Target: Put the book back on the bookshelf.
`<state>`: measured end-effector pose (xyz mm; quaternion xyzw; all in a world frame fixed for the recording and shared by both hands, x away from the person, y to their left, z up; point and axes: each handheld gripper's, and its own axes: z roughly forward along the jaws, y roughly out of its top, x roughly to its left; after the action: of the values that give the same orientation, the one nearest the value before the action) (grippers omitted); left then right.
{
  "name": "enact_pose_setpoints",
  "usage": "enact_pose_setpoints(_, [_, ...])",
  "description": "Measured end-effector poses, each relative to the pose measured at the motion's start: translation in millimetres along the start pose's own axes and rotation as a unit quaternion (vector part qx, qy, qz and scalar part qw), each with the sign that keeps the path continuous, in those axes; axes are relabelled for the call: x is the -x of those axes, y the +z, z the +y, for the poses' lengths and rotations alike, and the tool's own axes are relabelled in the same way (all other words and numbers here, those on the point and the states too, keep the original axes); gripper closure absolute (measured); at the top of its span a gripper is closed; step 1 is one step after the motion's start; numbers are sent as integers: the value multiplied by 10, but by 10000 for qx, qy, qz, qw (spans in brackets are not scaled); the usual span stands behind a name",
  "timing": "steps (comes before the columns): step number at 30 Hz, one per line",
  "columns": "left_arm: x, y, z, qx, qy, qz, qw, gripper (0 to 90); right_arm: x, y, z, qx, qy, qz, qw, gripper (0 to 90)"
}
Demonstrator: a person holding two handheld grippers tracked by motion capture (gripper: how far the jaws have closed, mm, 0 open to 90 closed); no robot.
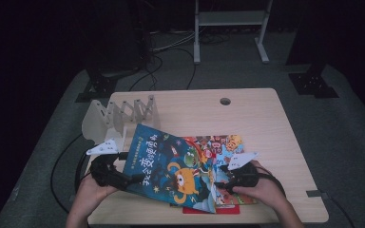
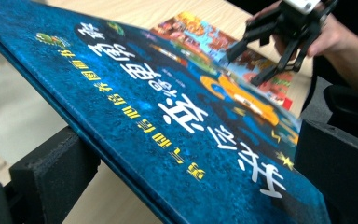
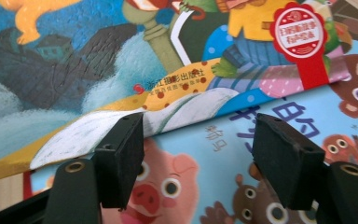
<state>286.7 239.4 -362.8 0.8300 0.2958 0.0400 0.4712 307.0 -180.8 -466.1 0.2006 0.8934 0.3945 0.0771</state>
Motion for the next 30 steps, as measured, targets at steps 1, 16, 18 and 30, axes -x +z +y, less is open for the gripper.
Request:
enact_pose_setpoints(1, [9,-12,55,-7,42,-24,10000,0,-9,3,4,-3,-7,4,10000,329])
enact_pose_setpoints(16, [-95,-52,601,-577,167,-166,9981,243,-165,31,24,4,37,-58,10000,322])
enact_pose_setpoints(18, [-112,-47,654,-670,170,-197,9974,277,-185,37,29,18,75,-73,9999,326])
enact_pose_setpoints(30, [-161,-70,991,-951,211,-162,9951,480,-279,150,144,0,126,-161,9998,322])
